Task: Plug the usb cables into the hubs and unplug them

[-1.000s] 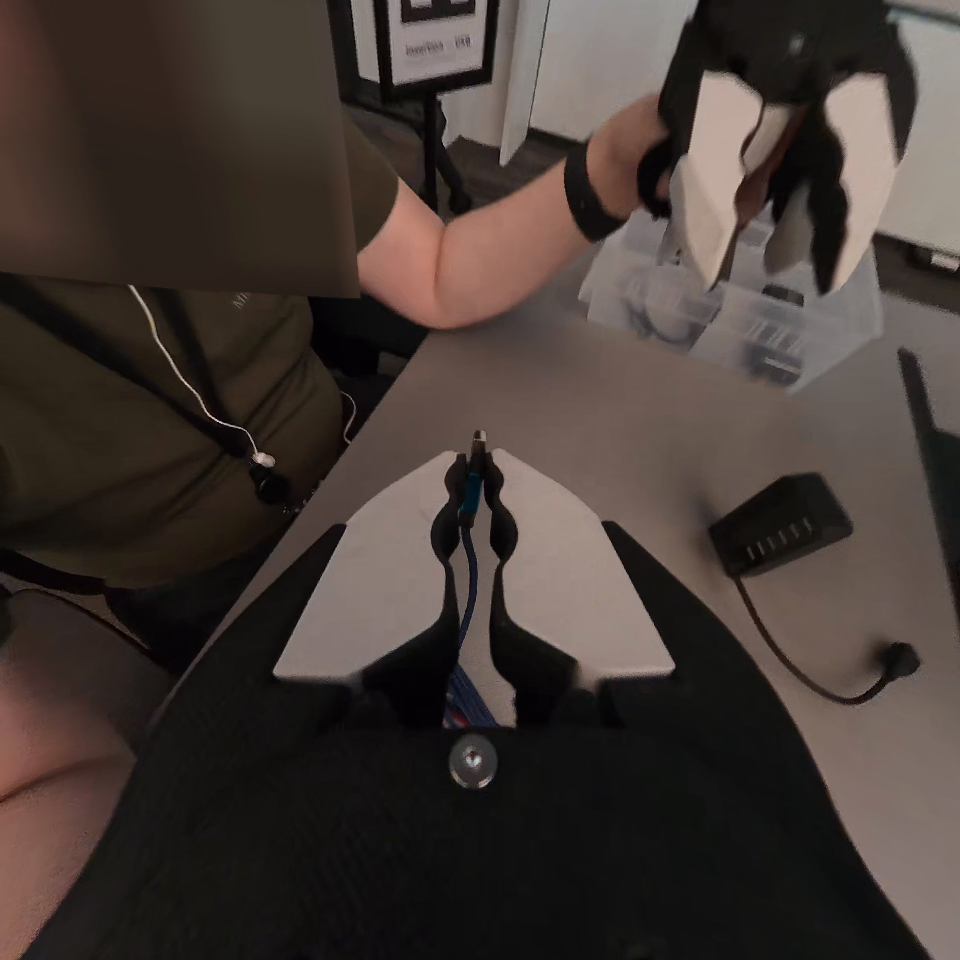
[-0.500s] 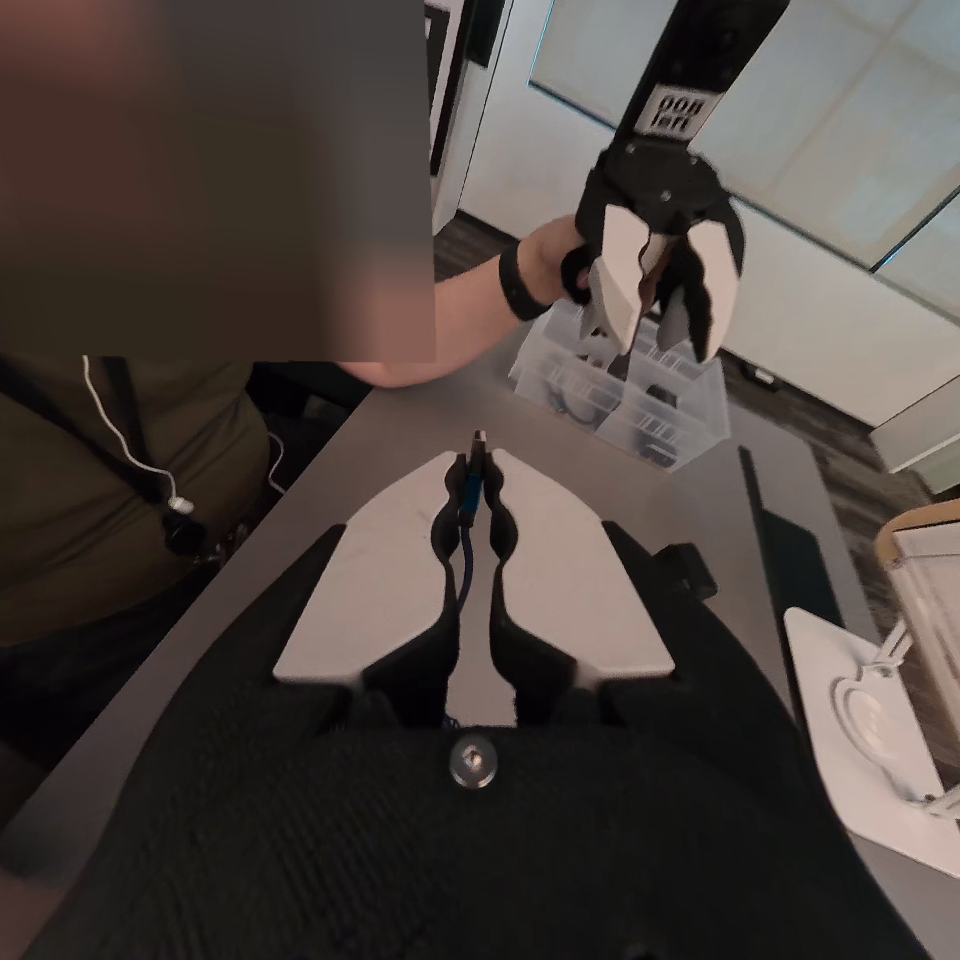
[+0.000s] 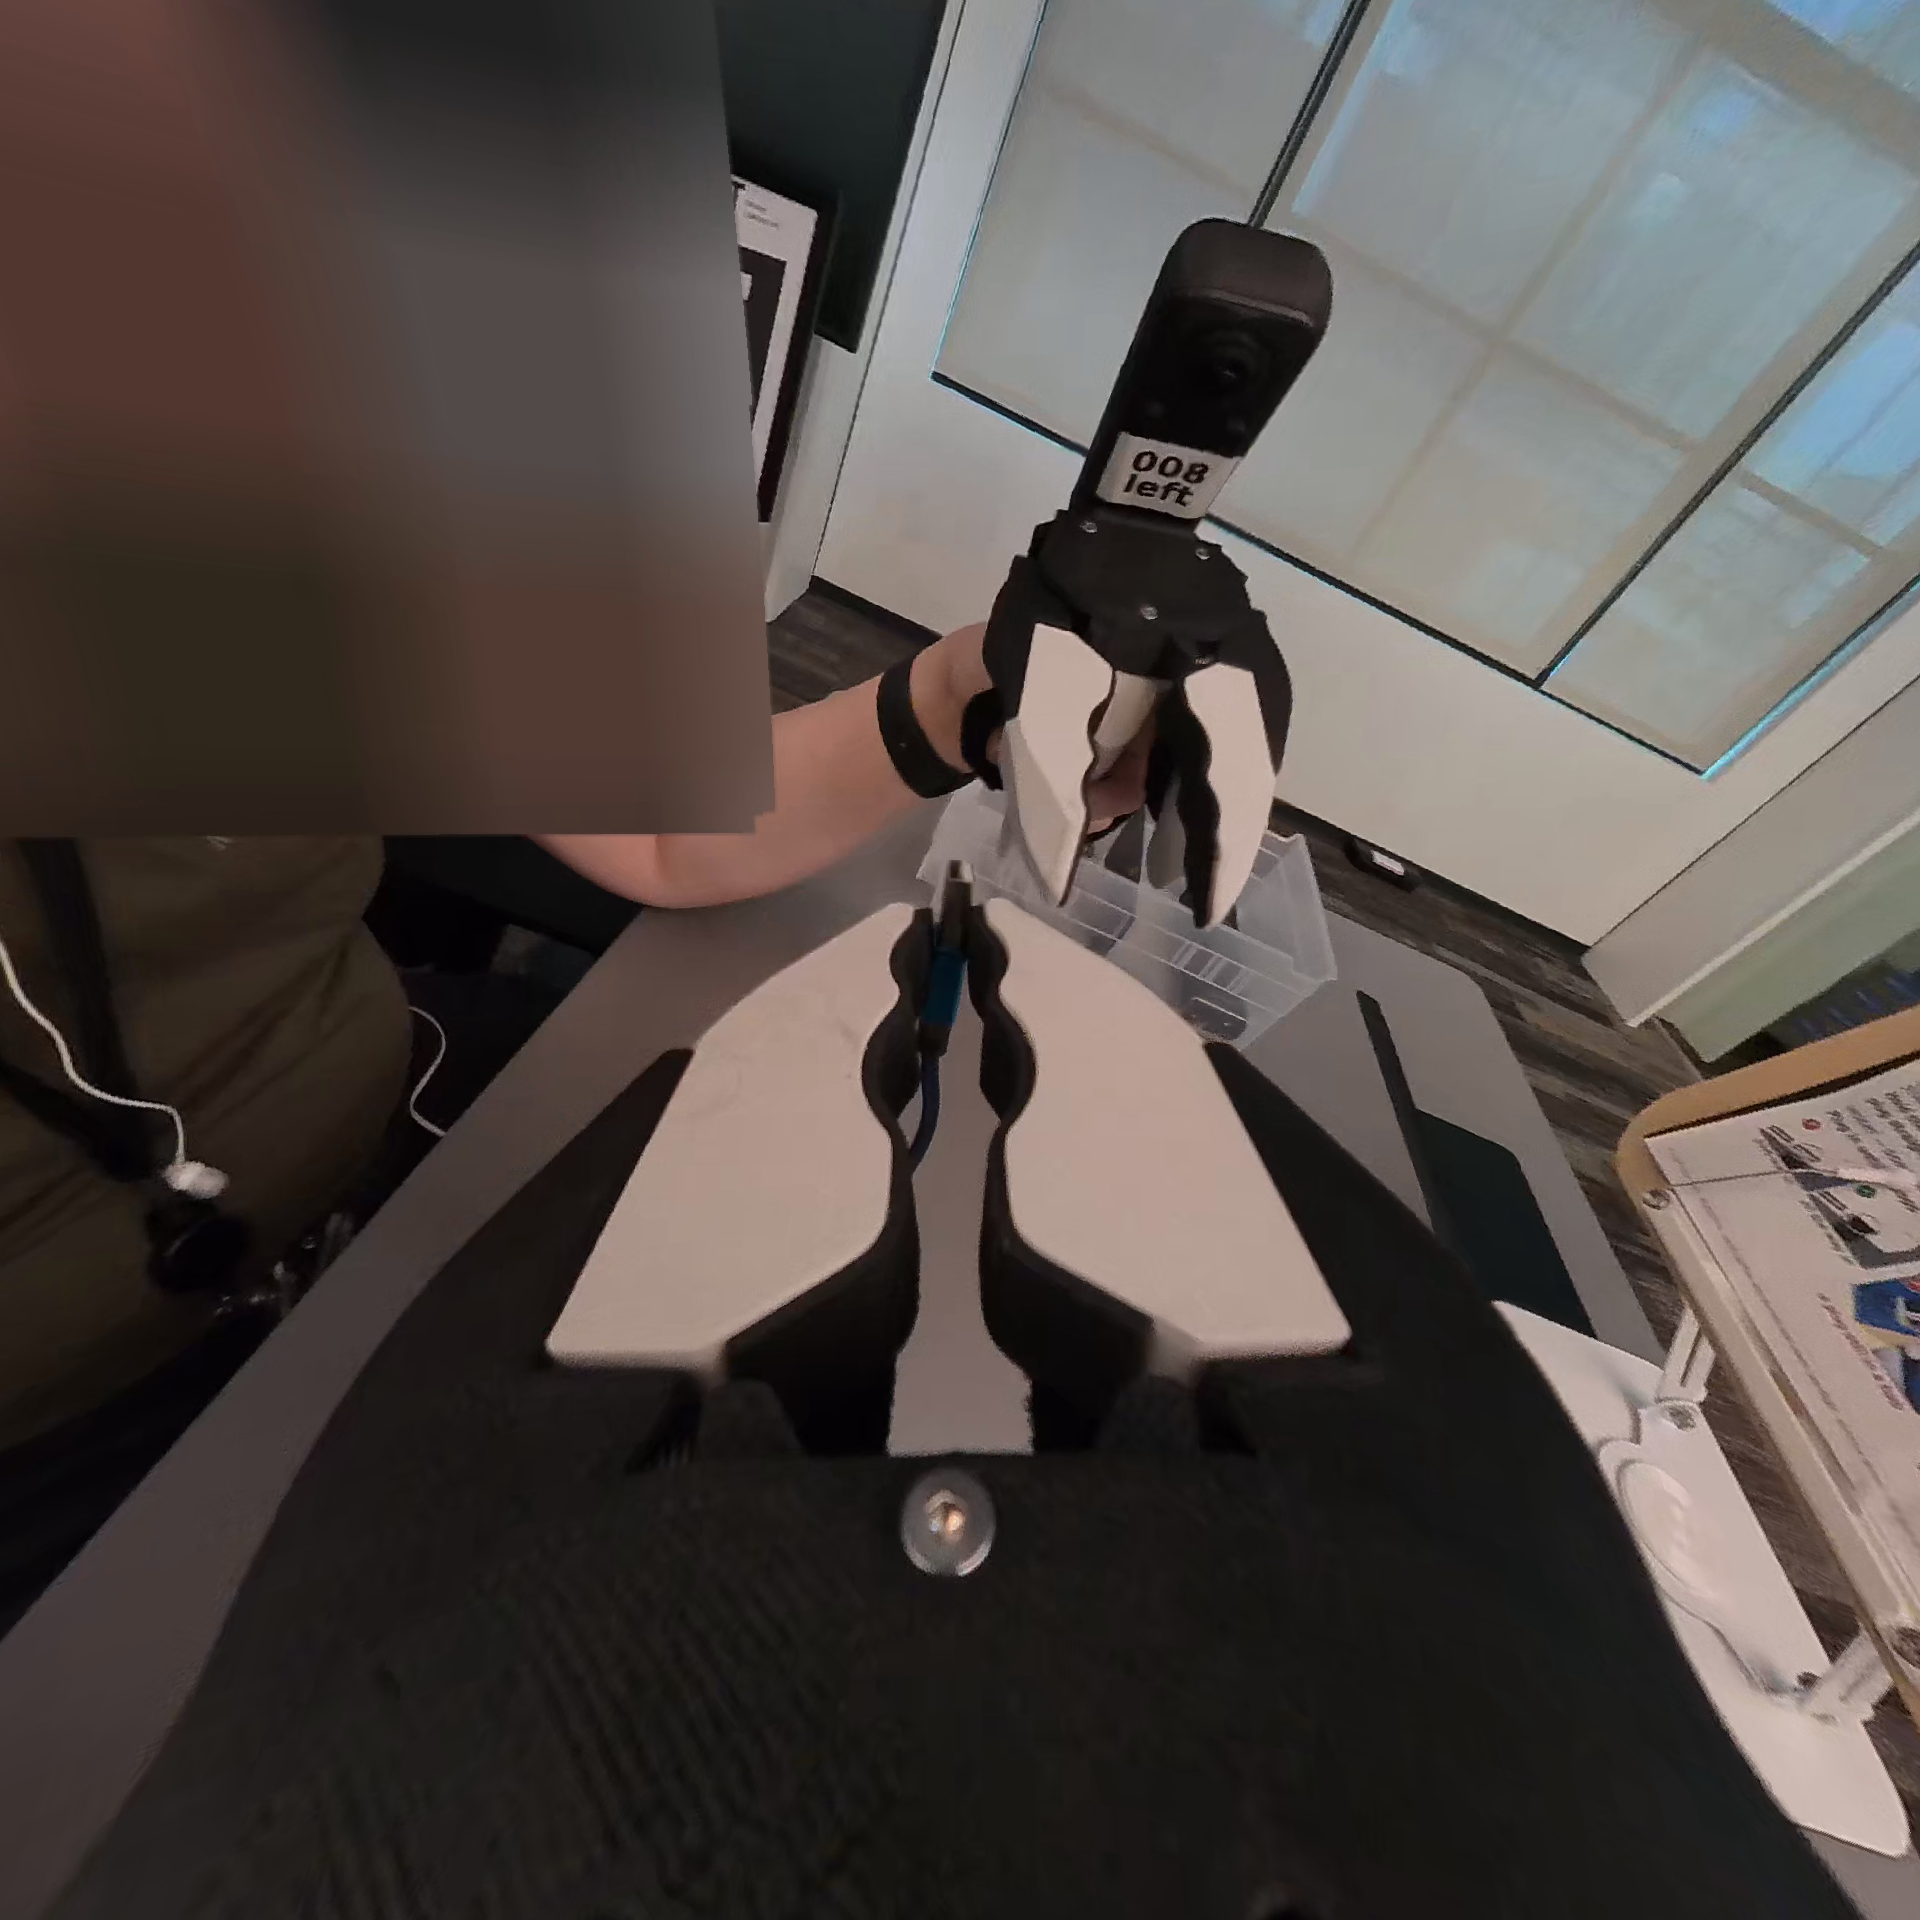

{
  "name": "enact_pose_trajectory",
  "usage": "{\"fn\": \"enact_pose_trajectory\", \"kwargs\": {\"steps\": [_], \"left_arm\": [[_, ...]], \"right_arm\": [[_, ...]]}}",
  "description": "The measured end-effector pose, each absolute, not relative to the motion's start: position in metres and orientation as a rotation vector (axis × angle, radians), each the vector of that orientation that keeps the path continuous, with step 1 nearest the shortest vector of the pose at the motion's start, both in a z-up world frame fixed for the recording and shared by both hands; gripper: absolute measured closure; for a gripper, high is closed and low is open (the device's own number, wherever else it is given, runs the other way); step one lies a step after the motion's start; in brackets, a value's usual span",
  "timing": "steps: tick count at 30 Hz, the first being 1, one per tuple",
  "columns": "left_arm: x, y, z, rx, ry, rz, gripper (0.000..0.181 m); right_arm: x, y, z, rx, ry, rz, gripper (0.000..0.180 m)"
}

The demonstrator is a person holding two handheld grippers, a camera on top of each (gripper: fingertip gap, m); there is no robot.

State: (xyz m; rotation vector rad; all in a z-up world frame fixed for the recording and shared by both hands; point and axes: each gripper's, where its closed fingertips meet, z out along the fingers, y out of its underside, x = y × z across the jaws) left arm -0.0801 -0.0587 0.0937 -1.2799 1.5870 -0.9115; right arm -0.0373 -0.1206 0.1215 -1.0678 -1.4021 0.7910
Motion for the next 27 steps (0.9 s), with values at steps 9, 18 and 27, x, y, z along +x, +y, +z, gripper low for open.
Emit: {"fn": "enact_pose_trajectory", "kwargs": {"steps": [9,18,27], "left_arm": [[-0.036,-0.082,0.065,-1.296,1.672,-1.065,0.145],[-0.033,-0.061,0.061,-1.332,1.614,-0.884,0.151],[-0.093,0.075,0.029,-1.605,1.263,-0.448,0.121]], "right_arm": [[-0.041,-0.104,0.118,-1.065,-1.344,0.815,0.173],[-0.028,-0.083,0.113,-1.137,-1.281,0.773,0.173],[0.006,-0.047,0.105,-1.305,-1.154,0.708,0.173]]}}
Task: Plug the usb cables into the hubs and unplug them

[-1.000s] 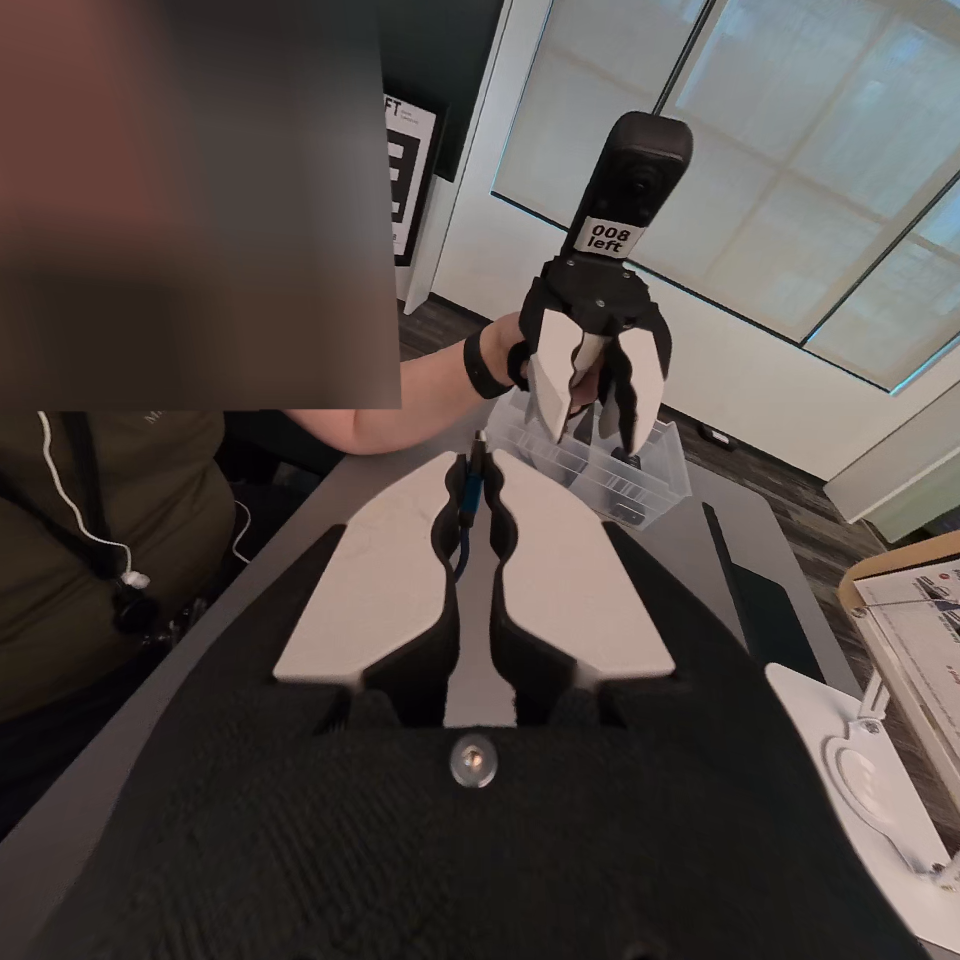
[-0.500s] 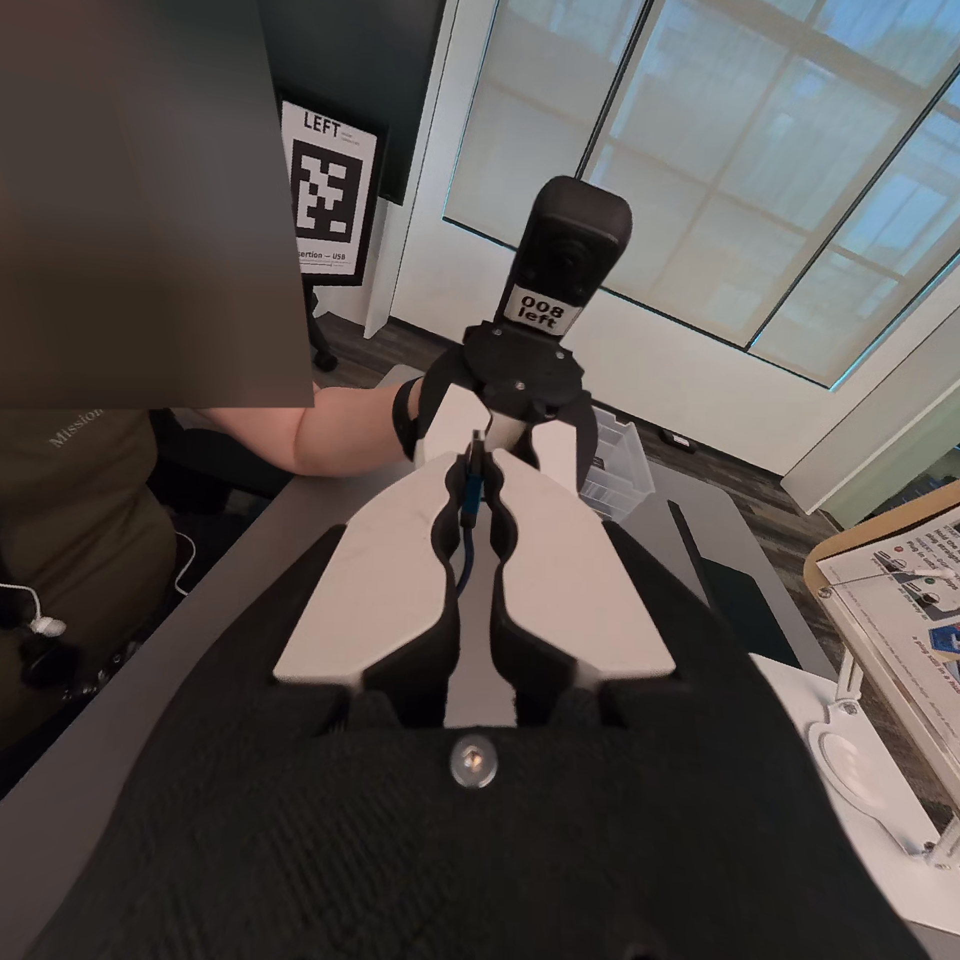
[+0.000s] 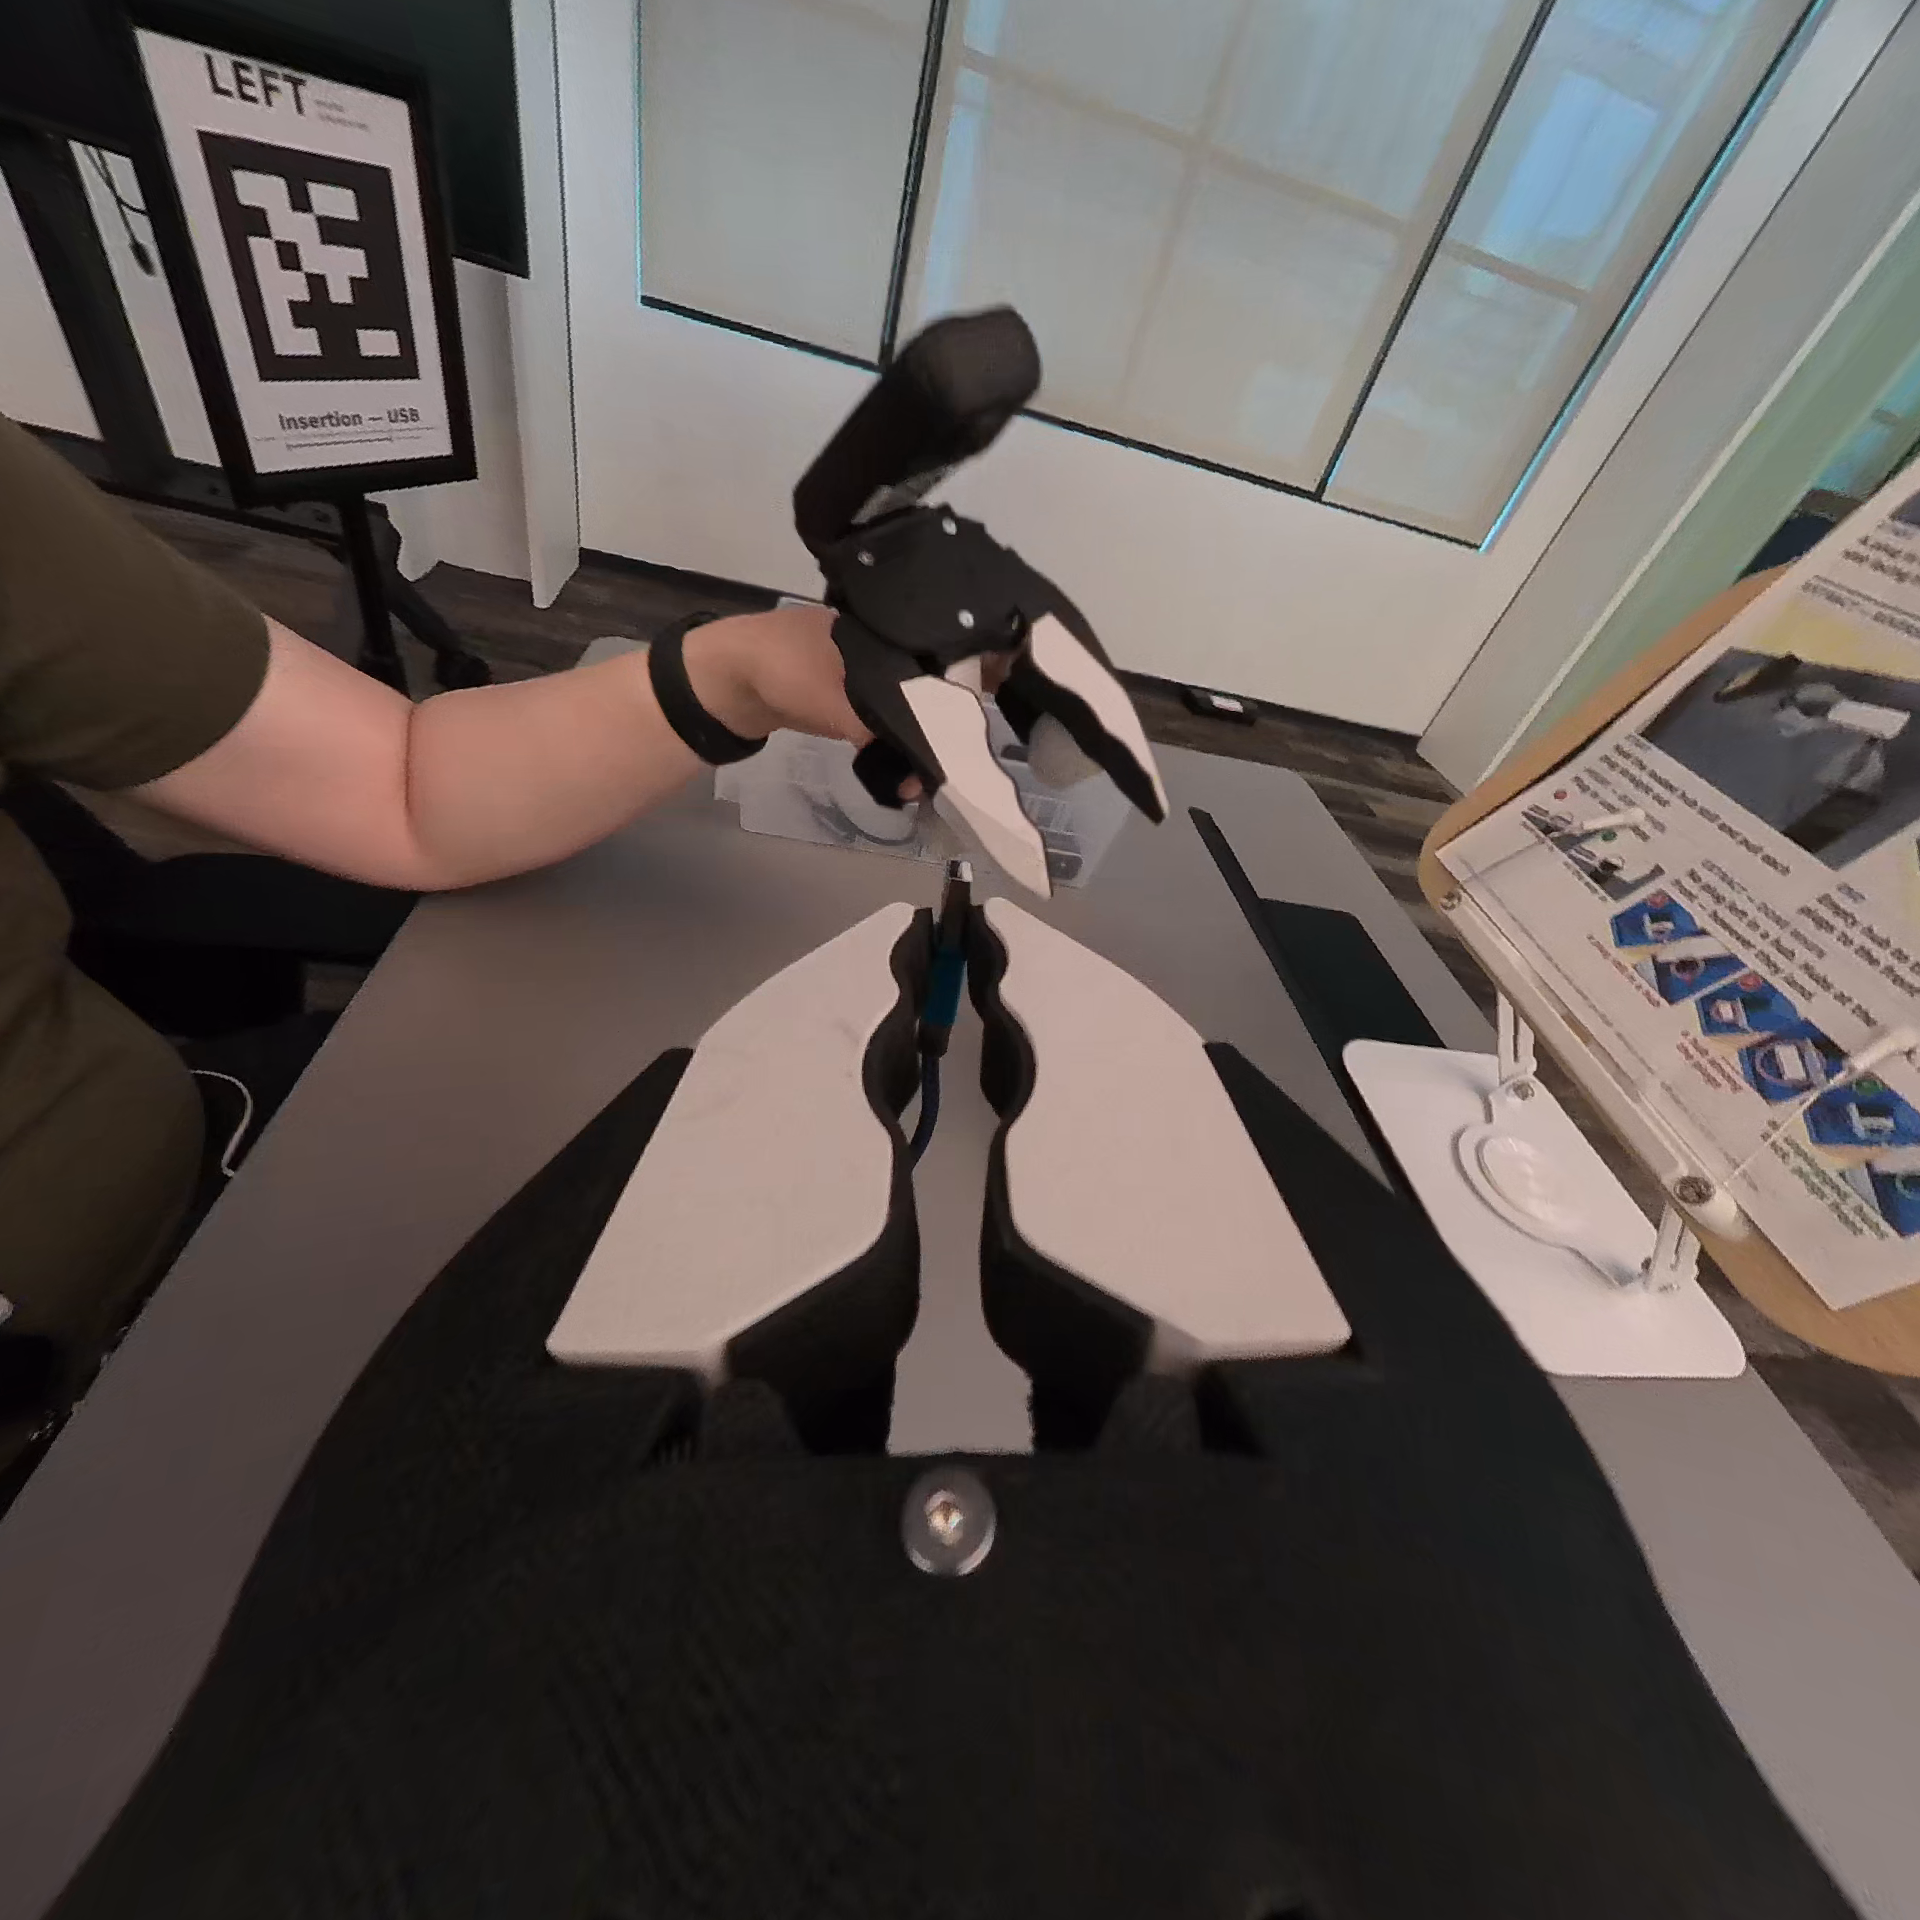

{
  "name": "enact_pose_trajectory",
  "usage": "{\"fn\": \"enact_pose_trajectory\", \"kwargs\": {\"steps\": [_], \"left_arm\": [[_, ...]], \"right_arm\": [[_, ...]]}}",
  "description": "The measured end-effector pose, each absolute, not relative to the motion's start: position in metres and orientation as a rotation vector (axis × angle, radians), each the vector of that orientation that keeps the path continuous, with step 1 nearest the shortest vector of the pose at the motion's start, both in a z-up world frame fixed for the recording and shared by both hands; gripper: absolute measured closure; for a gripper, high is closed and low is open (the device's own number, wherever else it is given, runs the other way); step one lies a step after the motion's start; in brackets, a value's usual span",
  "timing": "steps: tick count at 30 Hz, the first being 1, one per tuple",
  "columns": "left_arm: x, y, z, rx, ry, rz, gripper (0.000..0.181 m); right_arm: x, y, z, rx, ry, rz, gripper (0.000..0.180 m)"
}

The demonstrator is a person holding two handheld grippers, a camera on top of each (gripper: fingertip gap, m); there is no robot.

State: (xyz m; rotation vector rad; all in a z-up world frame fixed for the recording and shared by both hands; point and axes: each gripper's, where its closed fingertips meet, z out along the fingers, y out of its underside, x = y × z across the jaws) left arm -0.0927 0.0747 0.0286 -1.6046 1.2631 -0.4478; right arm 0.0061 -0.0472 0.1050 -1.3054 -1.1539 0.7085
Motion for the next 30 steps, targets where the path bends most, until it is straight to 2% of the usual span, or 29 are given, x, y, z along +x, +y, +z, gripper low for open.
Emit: {"fn": "enact_pose_trajectory", "kwargs": {"steps": [8,18,30], "left_arm": [[-0.085,0.105,-0.026,-1.751,1.275,-0.388,0.124],[-0.100,0.111,-0.015,-1.759,1.207,-0.306,0.126],[-0.081,0.100,0.007,-1.703,1.139,-0.427,0.131]], "right_arm": [[0.013,-0.021,0.082,-1.428,-1.128,0.673,0.173],[0.000,0.001,0.065,-1.516,-1.126,0.702,0.173],[-0.019,0.010,0.042,-1.592,-1.171,0.693,0.173]]}}
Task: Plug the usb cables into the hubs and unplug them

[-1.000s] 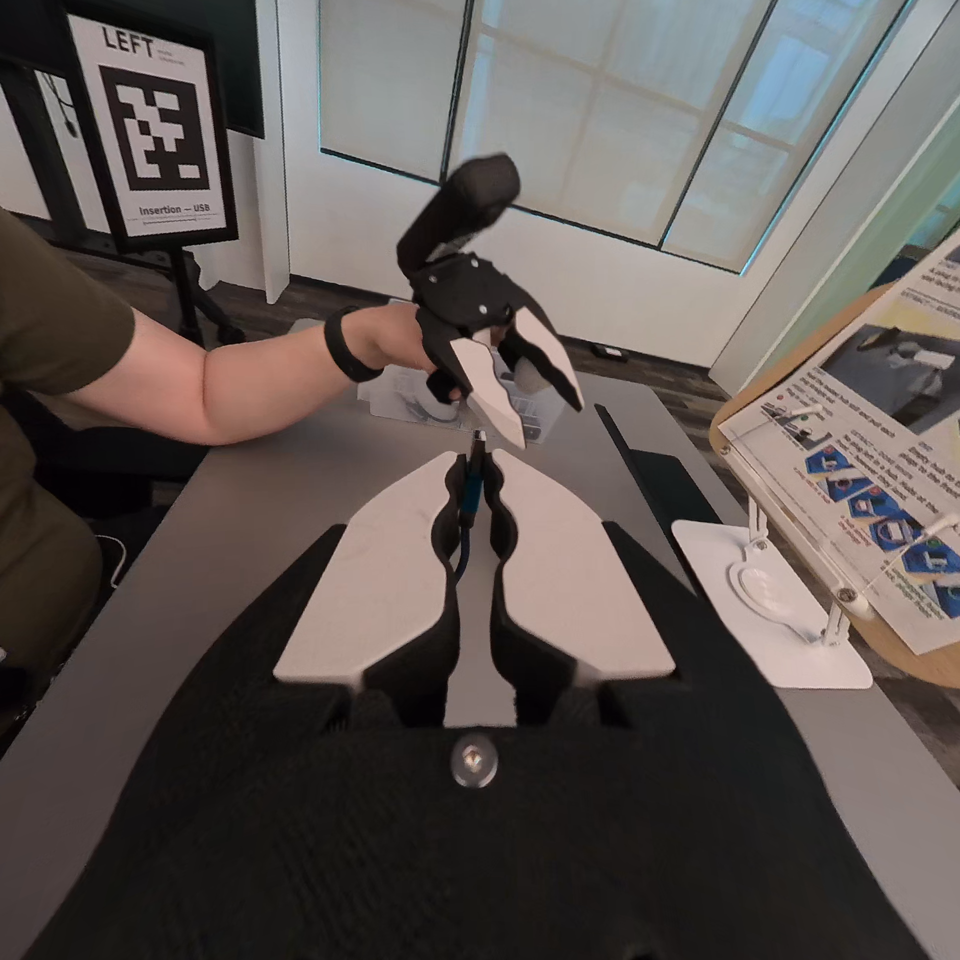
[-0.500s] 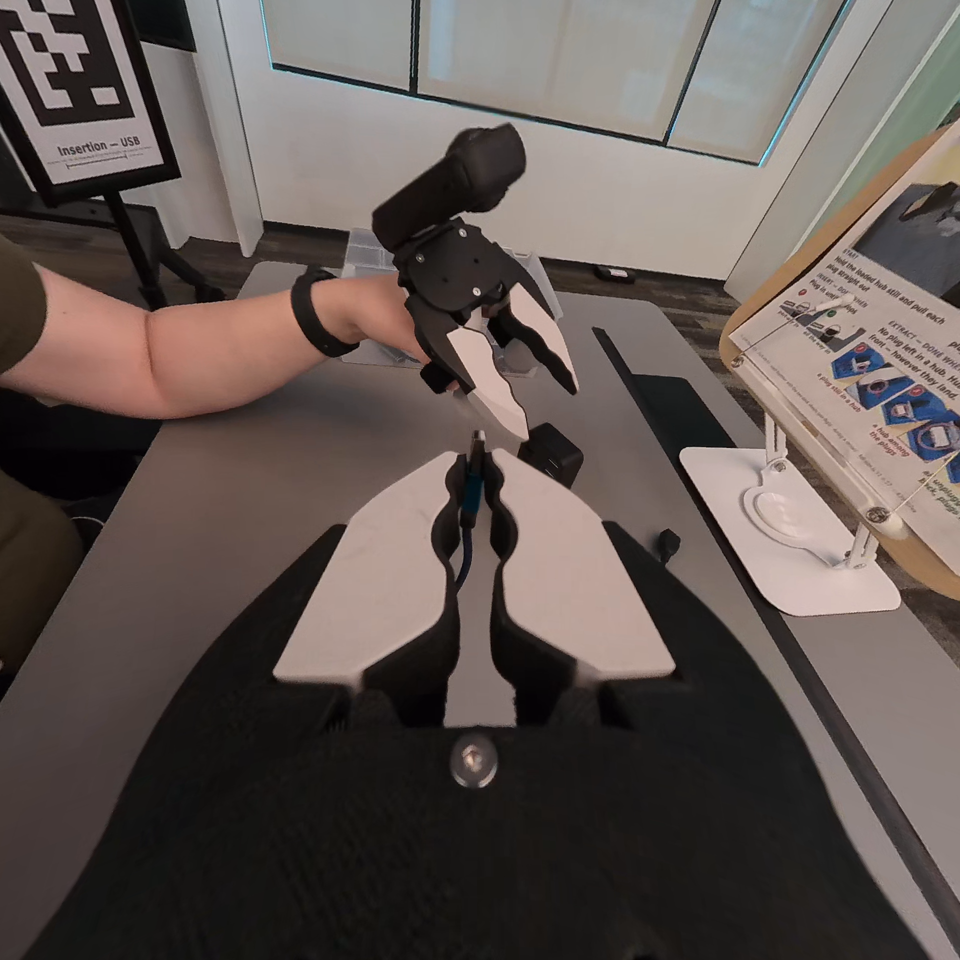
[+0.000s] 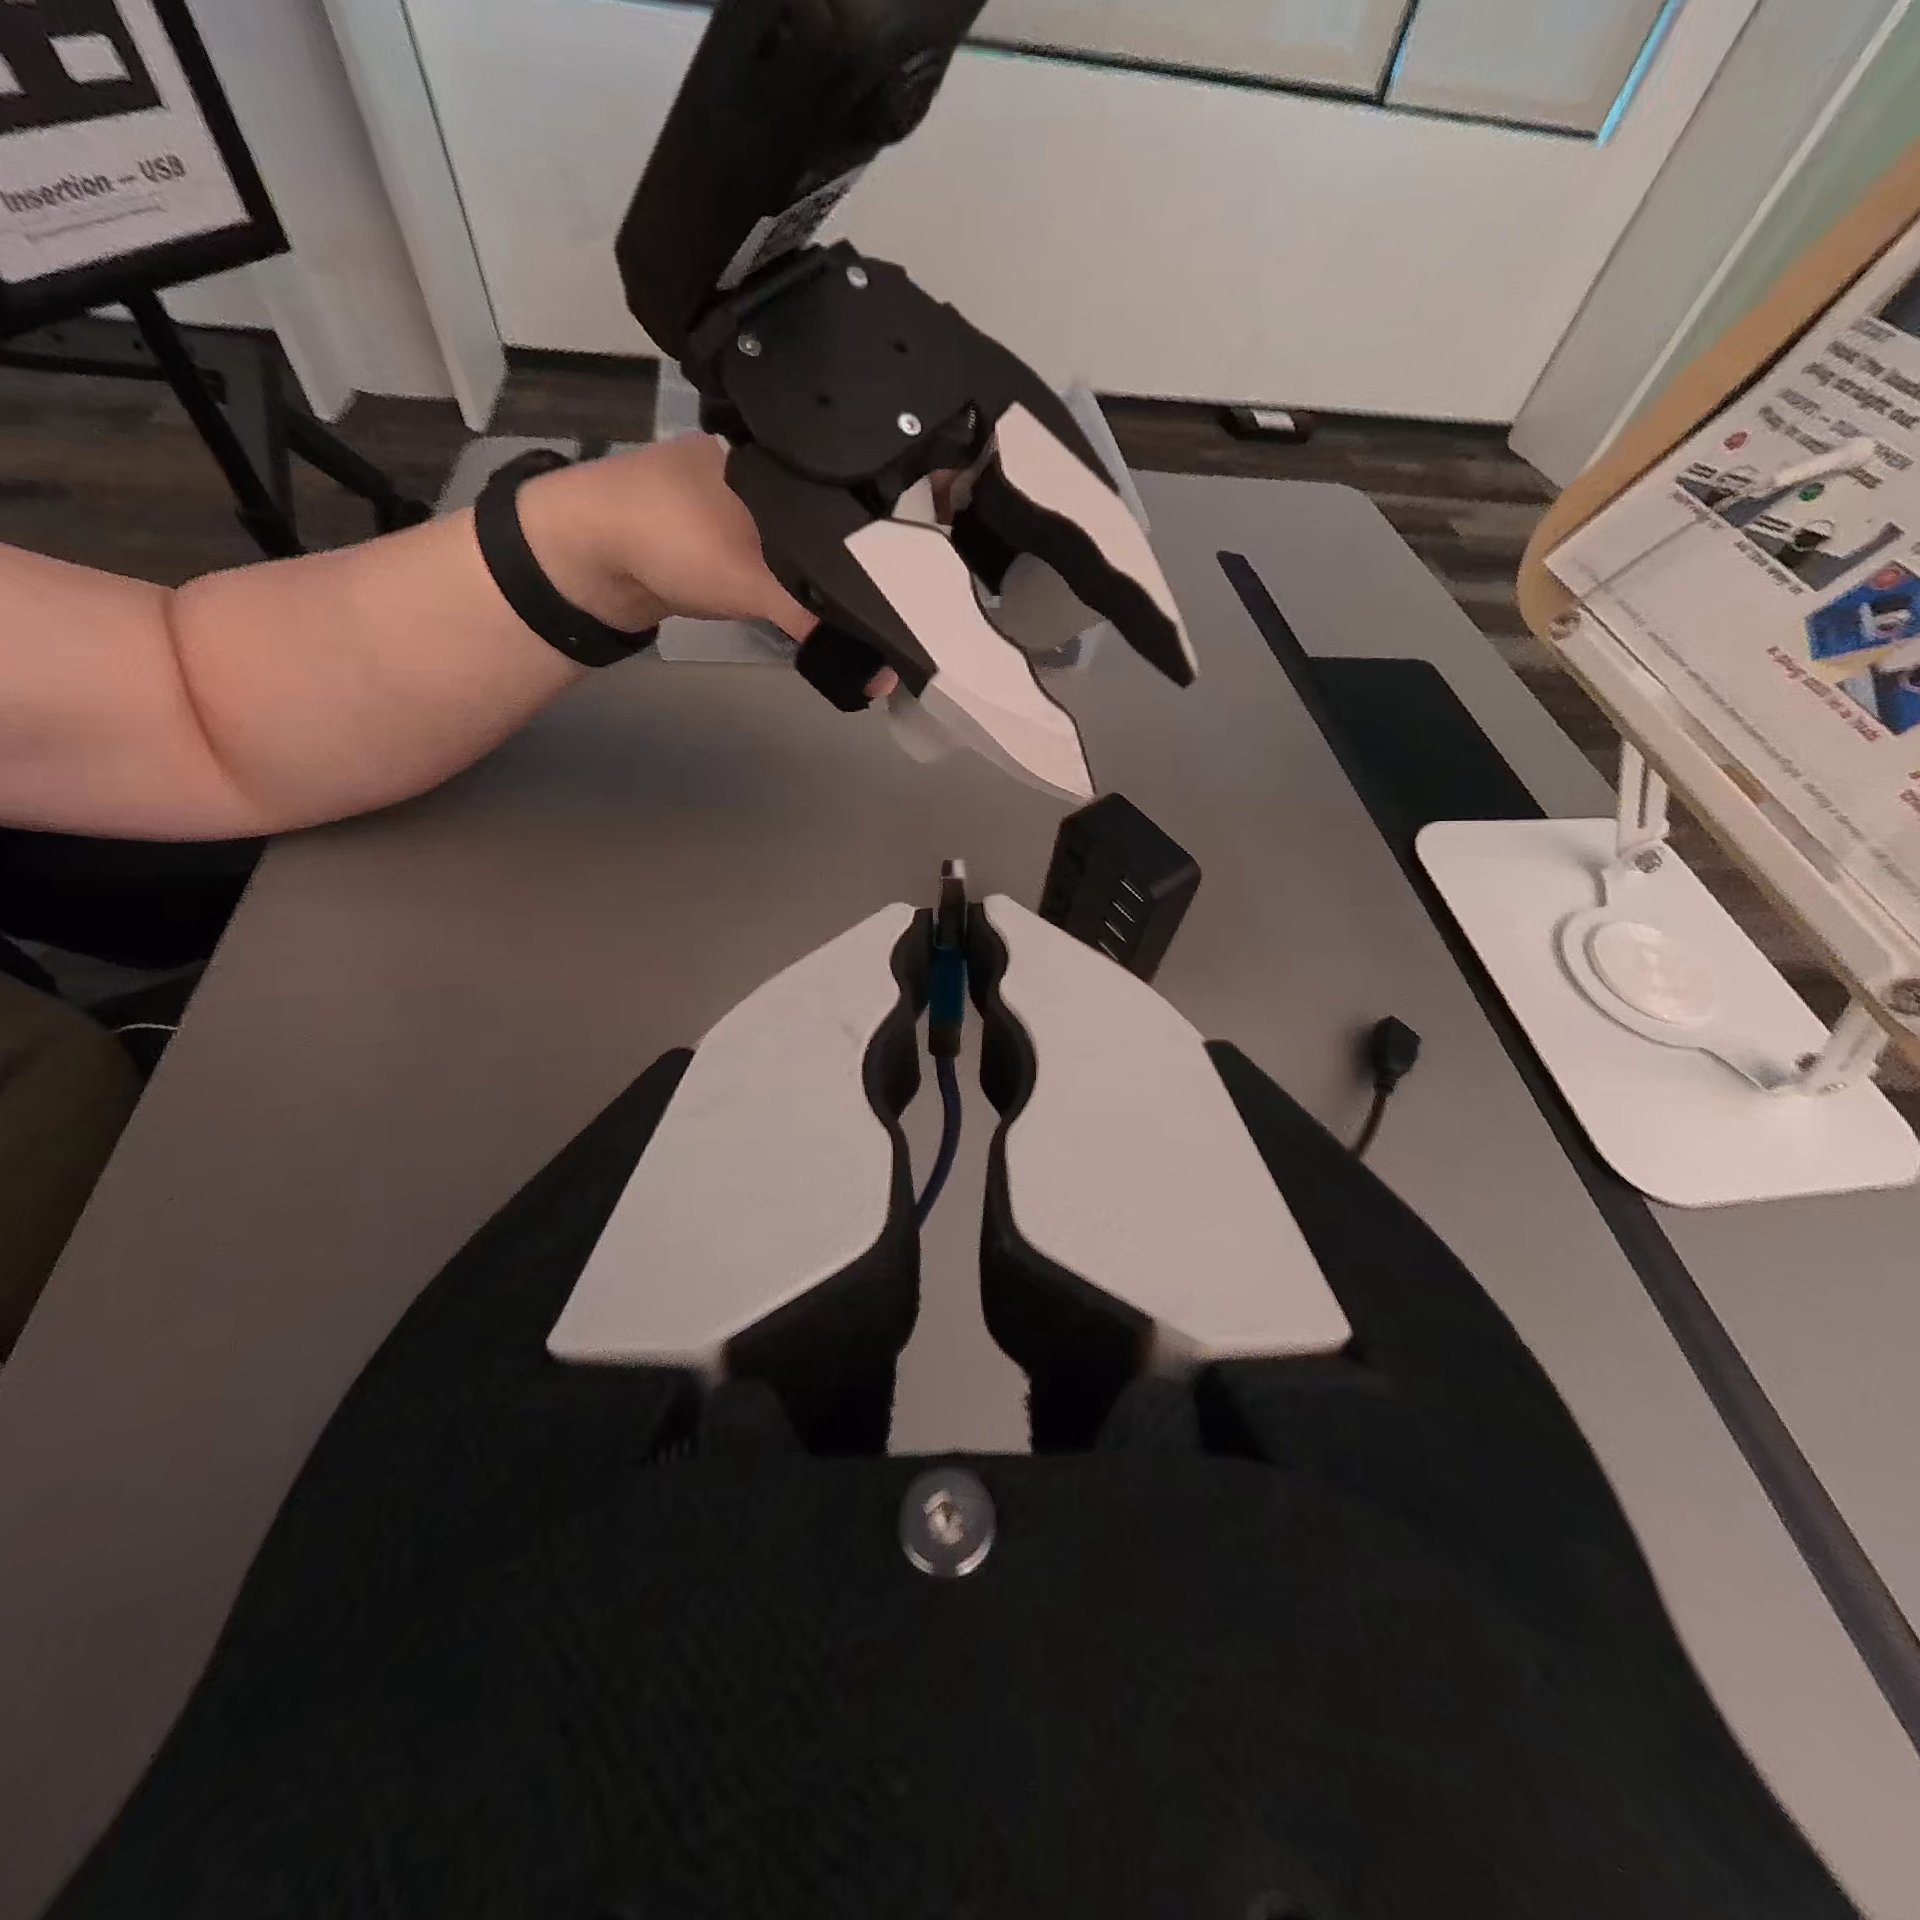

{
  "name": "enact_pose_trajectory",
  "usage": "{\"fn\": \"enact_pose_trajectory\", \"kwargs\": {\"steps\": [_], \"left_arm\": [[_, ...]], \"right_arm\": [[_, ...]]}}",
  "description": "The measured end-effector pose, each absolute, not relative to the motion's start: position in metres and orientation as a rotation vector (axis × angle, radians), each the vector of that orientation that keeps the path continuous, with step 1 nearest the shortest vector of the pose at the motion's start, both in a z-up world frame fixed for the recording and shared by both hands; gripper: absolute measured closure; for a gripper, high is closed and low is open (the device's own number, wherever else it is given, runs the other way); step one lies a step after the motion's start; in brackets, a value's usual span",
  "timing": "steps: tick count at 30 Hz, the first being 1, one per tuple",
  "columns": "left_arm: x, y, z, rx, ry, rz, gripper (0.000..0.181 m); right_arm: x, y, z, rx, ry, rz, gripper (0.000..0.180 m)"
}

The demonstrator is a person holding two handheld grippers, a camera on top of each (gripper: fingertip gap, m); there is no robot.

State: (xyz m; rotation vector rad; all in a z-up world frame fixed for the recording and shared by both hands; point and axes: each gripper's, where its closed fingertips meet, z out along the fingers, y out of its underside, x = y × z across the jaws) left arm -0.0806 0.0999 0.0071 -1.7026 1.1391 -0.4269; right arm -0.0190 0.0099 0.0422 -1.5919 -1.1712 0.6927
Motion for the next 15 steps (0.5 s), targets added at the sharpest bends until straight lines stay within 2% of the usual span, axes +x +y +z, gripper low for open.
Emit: {"fn": "enact_pose_trajectory", "kwargs": {"steps": [8,15], "left_arm": [[-0.072,0.033,0.042,-1.491,1.384,-0.485,0.150],[-0.079,-0.014,0.069,-1.306,1.534,-0.511,0.166]], "right_arm": [[-0.037,-0.021,0.055,-1.188,-1.259,0.662,0.173],[-0.057,-0.025,0.046,-1.154,-1.310,0.513,0.173]]}}
